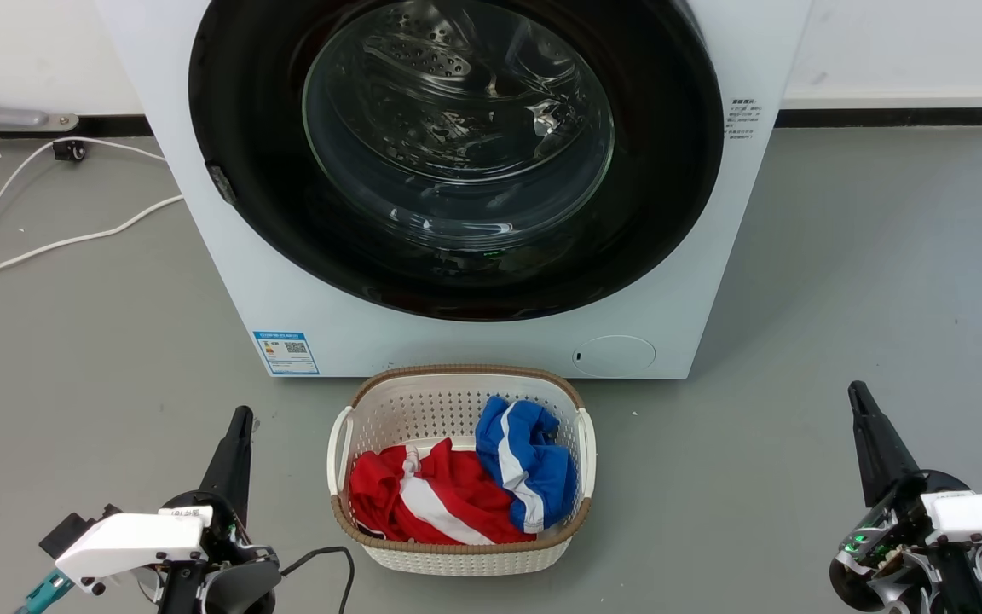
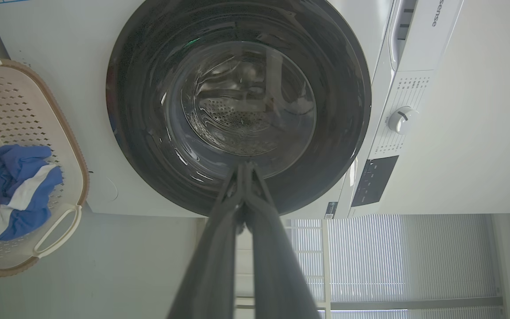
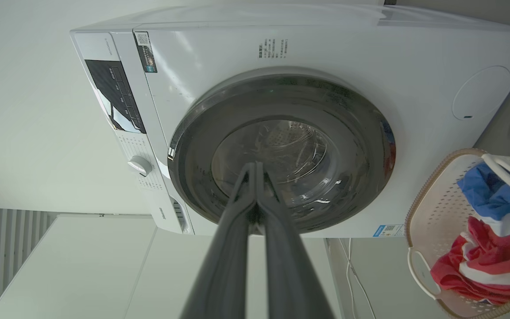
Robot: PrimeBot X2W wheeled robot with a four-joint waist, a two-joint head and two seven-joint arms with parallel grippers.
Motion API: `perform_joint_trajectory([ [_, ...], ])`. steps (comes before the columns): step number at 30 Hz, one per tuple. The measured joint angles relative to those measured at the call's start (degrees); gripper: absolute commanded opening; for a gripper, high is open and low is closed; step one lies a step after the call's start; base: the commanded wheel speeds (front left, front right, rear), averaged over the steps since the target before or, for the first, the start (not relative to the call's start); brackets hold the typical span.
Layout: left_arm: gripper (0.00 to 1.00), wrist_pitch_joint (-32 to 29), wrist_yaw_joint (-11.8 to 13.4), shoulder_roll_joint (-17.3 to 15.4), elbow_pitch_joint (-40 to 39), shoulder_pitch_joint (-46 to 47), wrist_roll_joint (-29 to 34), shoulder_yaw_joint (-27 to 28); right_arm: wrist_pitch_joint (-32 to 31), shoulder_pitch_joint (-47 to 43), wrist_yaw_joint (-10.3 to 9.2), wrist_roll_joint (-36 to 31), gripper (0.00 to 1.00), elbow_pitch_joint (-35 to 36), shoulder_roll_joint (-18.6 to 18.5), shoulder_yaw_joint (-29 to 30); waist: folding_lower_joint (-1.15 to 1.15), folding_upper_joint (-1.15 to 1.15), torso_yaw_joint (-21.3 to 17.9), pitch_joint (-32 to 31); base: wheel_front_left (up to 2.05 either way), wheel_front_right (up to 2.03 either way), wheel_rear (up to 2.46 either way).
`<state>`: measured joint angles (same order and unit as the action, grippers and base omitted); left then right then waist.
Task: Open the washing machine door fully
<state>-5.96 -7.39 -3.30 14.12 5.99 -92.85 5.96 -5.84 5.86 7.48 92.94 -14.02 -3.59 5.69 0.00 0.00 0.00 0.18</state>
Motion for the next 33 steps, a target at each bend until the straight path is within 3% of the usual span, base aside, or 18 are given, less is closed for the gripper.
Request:
perform_joint_trajectory([
  [29,0.00,-0.2,0.0,0.1,0.0,0.0,0.3,0.2,-0.3,0.0,0.00,-0.2,0.00,0.0,0.2,0.3,0.00,0.00,0.0,0.0,0.00,0.00,0.00],
  [30,1.00,-0.2,0.0,0.1,0.0,0.0,0.3,0.2,-0.3,0.0,0.00,-0.2,1.00,0.0,0.2,0.3,0.00,0.00,0.0,0.0,0.00,0.00,0.00],
  [33,1.00,-0.2,0.1,0.3,1.2,-0.8,0.3,0.0,-0.3,-0.8,0.00,-0.2,1.00,-1.1,0.3,0.3,0.00,0.00,0.0,0.0,0.00,0.00,0.00],
])
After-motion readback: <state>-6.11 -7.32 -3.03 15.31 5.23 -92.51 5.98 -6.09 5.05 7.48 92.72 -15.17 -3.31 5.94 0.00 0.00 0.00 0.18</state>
